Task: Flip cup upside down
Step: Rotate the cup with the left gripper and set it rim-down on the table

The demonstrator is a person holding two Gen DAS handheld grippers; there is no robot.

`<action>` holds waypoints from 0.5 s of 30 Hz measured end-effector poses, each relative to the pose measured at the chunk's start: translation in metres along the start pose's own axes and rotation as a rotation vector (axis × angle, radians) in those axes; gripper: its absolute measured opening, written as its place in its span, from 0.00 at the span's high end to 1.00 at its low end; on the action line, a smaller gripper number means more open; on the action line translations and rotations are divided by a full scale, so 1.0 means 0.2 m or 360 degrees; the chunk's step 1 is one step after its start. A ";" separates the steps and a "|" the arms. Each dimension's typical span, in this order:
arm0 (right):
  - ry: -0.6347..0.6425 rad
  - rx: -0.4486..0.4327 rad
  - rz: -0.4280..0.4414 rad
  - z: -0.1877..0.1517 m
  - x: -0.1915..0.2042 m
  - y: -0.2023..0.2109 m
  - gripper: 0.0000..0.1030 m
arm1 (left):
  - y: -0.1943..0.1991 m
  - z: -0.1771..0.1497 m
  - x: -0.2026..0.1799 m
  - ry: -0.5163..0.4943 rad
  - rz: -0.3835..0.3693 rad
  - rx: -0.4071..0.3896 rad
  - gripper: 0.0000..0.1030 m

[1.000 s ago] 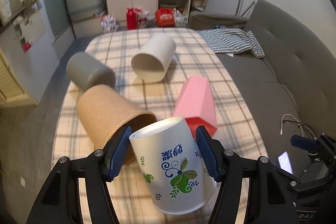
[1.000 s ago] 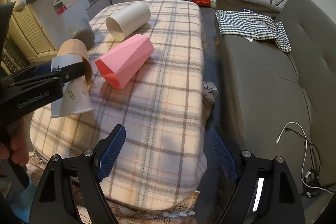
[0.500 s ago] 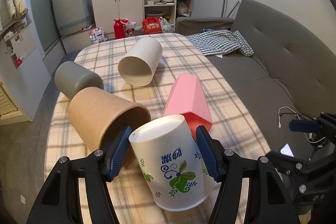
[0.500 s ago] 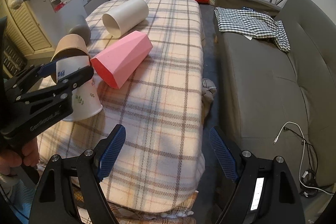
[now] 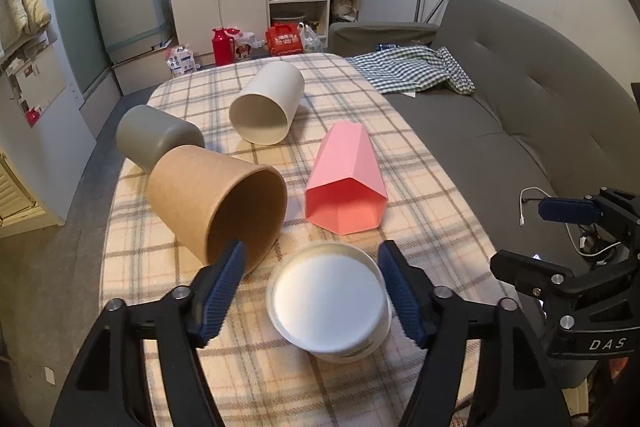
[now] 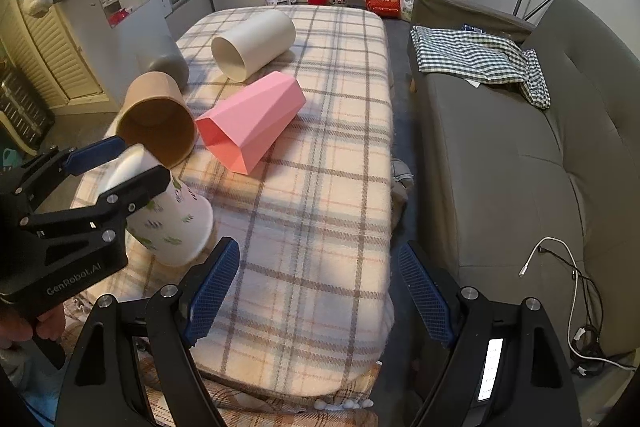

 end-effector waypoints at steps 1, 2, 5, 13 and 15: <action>-0.0002 -0.0009 -0.0002 0.00 0.00 0.01 0.20 | 0.02 0.00 0.00 0.0009 -0.0012 -0.0017 0.27; -0.0005 -0.0022 -0.0001 0.00 0.00 0.03 0.20 | 0.04 0.01 0.00 0.0013 -0.0024 -0.0029 0.27; -0.0018 -0.0057 0.0000 0.00 0.00 0.08 0.20 | 0.11 0.03 0.01 0.0030 -0.0042 -0.0077 0.27; -0.0037 -0.0257 0.0034 0.01 0.07 0.26 0.20 | 0.36 0.04 0.07 0.0032 -0.0066 -0.0259 0.21; -0.0032 -0.0297 0.0037 0.00 0.11 0.29 0.20 | 0.40 0.02 0.10 0.0021 -0.0050 -0.0278 0.21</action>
Point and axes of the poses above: each gripper's, at about its wrist camera, not at the fingertips, and y roughly against the way its jaws point, x to its left, z to its top, the point moved 5 cm from there along -y, roughly the way its jaws point, and after that the axes turned 2 degrees about -z, right-handed, at the moved point
